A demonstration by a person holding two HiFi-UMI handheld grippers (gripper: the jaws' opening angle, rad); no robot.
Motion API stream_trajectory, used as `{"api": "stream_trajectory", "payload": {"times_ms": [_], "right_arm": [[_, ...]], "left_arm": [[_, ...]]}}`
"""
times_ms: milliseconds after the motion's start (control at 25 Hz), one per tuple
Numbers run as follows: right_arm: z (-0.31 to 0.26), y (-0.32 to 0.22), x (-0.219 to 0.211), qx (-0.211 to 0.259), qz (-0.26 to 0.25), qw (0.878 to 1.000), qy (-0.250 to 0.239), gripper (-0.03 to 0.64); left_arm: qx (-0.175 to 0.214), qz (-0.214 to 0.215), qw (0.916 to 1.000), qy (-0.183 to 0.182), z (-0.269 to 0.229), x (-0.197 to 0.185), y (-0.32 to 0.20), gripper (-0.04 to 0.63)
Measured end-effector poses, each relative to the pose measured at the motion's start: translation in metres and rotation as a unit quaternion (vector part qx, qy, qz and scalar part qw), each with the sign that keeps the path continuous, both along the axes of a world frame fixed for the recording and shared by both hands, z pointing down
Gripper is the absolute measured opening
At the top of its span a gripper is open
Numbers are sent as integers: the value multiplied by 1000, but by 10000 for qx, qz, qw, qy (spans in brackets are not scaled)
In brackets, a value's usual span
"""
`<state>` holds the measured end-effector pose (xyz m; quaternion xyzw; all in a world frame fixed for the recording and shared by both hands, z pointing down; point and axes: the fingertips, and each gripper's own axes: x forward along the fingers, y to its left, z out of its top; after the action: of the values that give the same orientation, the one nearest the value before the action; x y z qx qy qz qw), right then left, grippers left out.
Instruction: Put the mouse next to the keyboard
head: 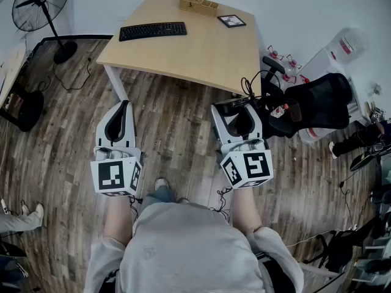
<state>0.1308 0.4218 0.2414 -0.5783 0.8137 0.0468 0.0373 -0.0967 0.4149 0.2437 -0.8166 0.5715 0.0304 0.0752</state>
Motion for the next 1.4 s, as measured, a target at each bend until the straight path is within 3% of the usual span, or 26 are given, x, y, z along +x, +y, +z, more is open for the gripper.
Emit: {"api": "stream_trajectory", "payload": {"times_ms": [600, 960, 1400], "right_arm": [[5, -27, 0, -61, 73, 10000, 2, 256], [8, -73, -12, -153, 230, 9995, -172, 256], [9, -106, -38, -135, 491, 9984, -228, 256]], "left_arm": [[-11, 64, 10000, 6, 3, 0, -30, 11], [76, 40, 10000, 5, -1, -26, -78, 11], [74, 320, 9995, 33, 3, -50, -122, 11]]}}
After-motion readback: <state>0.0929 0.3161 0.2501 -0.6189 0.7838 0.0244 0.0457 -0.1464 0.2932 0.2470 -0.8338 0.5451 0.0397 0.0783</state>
